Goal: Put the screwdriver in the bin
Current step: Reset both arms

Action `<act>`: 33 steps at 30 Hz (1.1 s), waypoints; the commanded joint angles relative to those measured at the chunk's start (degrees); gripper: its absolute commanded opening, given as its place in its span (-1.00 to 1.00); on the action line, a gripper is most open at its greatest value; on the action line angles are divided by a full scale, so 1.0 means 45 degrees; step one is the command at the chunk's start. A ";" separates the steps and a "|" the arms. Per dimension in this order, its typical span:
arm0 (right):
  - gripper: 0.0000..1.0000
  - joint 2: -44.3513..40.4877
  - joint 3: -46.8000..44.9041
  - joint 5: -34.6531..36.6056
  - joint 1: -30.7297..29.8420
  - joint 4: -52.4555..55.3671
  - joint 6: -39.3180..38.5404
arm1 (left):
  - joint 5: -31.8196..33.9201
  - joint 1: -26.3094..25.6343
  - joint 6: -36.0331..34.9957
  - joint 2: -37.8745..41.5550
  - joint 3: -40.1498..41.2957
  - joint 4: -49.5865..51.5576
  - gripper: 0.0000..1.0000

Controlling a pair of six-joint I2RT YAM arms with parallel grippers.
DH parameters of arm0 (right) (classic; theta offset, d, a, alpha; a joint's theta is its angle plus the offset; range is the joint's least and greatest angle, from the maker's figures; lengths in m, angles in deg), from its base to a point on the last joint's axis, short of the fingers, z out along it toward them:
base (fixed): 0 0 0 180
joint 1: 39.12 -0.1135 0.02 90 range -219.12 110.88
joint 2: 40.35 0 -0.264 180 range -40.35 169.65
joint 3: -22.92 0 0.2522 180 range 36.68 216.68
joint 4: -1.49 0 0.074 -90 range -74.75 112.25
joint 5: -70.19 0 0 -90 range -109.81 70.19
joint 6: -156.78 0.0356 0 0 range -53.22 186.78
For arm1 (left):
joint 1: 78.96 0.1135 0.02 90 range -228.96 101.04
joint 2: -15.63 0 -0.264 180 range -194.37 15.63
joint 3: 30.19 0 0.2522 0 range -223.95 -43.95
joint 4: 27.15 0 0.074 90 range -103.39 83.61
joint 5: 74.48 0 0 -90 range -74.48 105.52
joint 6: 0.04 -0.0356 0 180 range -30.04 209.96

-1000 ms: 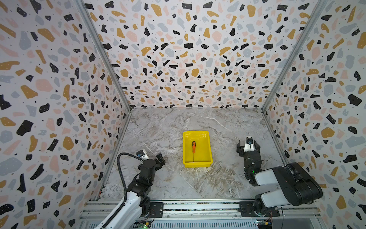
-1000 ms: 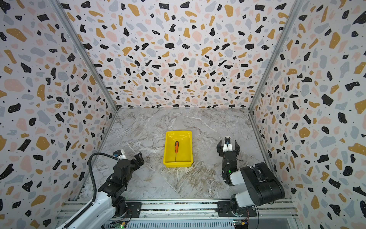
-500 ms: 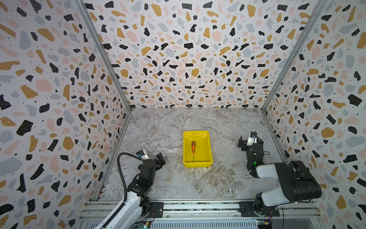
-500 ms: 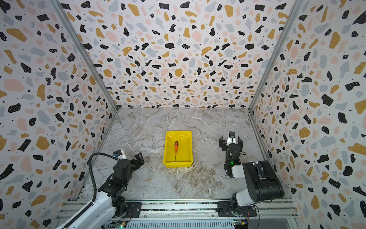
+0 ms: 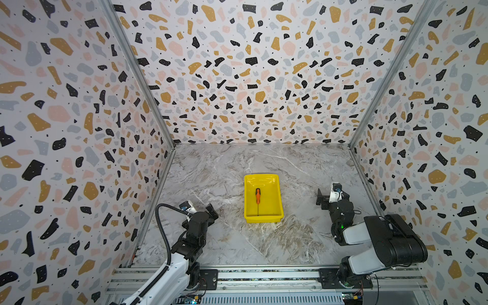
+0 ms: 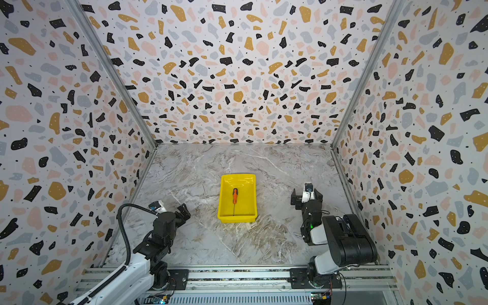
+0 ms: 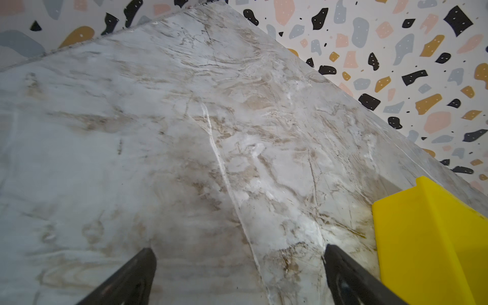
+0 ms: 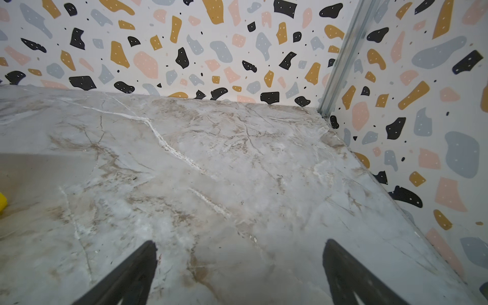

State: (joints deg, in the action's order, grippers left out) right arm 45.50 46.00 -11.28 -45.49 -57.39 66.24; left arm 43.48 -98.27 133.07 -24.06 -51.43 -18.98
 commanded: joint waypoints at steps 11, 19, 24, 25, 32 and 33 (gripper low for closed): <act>0.98 -0.0070 0.0292 -0.0304 0.0012 -0.0306 -0.0142 | 0.2516 -0.0023 -0.8565 -0.3200 -0.2149 -0.6003 0.99; 0.98 -0.0052 0.0295 -0.0305 0.0015 -0.0303 -0.0149 | 0.2901 -0.0009 -0.8766 -0.4175 0.0408 -1.0065 1.00; 0.98 -0.0053 0.0304 -0.0313 0.0014 -0.0293 -0.0143 | 0.2414 -0.0025 -0.8736 -0.3780 0.0562 -0.9868 1.00; 0.98 -0.0058 0.0311 -0.0315 0.0025 -0.0299 -0.0154 | 0.2469 -0.0006 -0.8810 -0.3819 0.0735 -1.0409 0.99; 0.98 -0.0053 0.0311 -0.0305 0.0026 -0.0292 -0.0151 | 0.2474 -0.0018 -0.9313 -0.5334 0.0361 -1.1777 1.00; 0.98 -0.0053 0.0306 -0.0310 0.0011 -0.0296 -0.0148 | 0.2230 -0.0017 -0.9514 -0.5697 0.0092 -1.1701 0.99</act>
State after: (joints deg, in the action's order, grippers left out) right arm 45.50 46.29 -12.57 -45.49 -57.85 66.04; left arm 54.63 -98.25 92.61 -47.05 -48.16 -66.76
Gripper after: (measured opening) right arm 0.990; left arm 0.997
